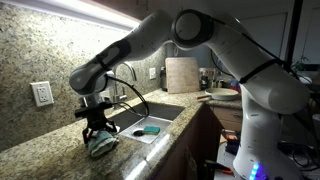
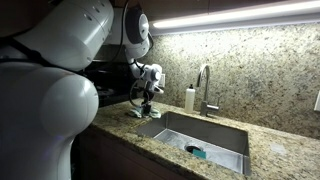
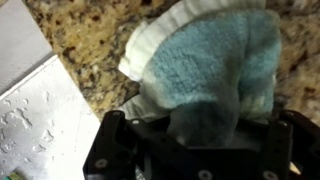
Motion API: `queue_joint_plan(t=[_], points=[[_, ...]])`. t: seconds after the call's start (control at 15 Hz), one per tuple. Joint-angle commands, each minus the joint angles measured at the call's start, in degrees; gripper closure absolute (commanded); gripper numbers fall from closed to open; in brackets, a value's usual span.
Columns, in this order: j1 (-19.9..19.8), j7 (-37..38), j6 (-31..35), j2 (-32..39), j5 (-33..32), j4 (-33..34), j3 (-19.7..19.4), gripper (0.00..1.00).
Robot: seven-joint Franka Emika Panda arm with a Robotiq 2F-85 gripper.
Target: Use the towel to wipe the surface
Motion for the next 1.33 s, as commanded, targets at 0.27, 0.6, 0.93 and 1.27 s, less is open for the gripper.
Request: queue_joint_plan(t=[0.27, 0.6, 0.93, 1.27], points=[[9.1, 2.6, -7.2, 10.6, -4.1, 19.7, 2.6, 0.90], [11.7, 1.3, -8.0, 12.6, -3.7, 23.0, 2.4, 0.90], [12.8, 2.1, -6.2, 13.5, -4.5, 23.2, 1.8, 0.91], [16.8, 2.0, -2.2, 16.7, -8.8, 27.5, 0.8, 0.90]])
